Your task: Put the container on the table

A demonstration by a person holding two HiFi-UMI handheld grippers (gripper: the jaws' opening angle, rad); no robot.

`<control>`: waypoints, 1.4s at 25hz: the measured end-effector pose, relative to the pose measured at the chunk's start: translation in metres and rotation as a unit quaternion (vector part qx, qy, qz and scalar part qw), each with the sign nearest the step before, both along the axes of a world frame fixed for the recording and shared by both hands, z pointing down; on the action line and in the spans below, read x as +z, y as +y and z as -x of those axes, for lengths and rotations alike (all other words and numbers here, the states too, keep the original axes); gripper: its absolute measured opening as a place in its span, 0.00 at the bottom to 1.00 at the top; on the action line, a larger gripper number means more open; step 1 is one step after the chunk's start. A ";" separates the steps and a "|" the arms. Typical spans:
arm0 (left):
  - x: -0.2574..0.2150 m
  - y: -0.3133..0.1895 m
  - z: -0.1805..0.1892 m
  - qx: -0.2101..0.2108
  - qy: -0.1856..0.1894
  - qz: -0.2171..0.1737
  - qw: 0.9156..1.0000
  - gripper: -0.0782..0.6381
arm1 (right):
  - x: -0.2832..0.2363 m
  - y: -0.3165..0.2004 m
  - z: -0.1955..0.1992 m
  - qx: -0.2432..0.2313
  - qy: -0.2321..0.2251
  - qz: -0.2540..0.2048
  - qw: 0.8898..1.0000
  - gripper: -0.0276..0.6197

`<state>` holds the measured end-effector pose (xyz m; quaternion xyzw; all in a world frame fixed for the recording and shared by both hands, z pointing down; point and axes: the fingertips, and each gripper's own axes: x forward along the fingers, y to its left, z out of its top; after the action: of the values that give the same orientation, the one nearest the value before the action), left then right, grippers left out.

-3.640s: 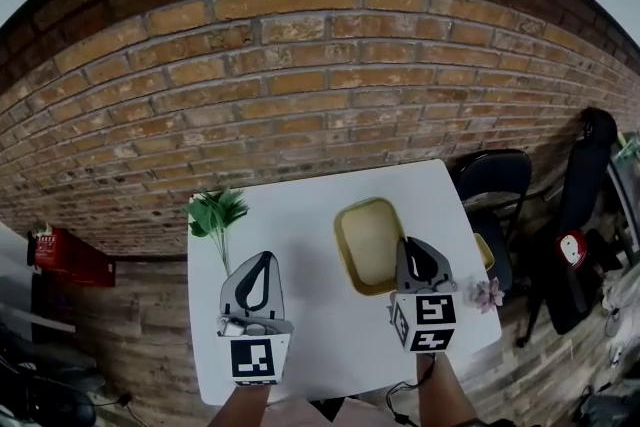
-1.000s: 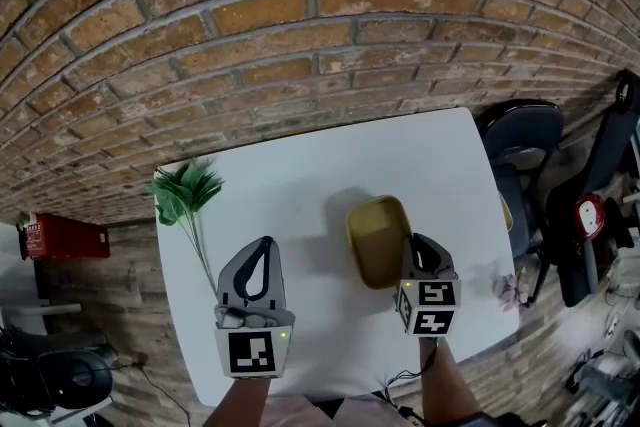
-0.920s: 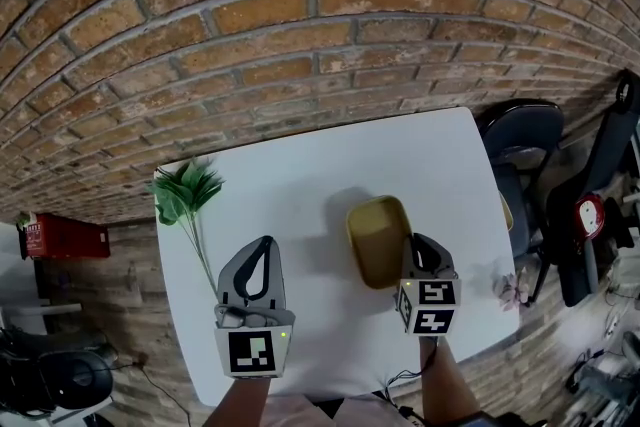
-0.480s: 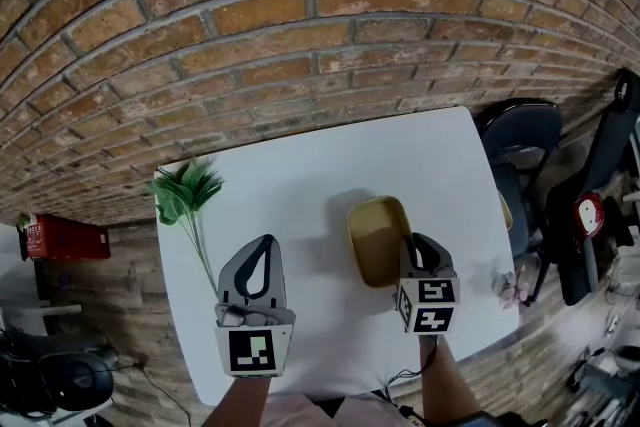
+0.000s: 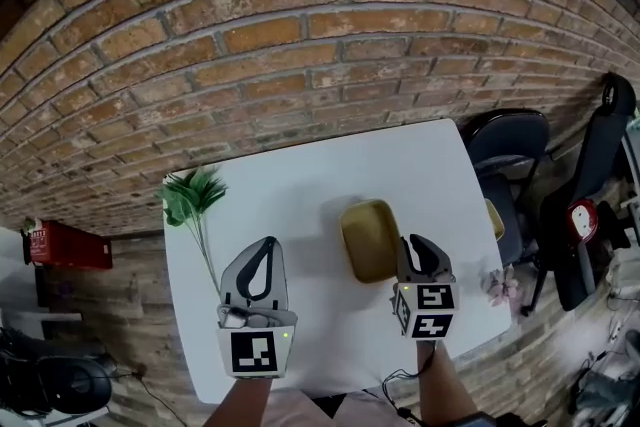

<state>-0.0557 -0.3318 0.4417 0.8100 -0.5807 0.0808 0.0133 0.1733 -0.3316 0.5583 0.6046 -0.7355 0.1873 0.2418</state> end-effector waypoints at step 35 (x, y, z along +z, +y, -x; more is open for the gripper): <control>-0.187 0.090 -0.017 -0.018 0.014 -0.177 0.984 0.12 | -0.259 0.083 0.027 -0.083 -0.026 -0.278 0.957 0.04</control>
<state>-0.0382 -0.2414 0.2547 0.7901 -0.6000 -0.0348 -0.1207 0.1464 -0.2482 0.2989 0.5799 -0.8119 -0.0298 0.0598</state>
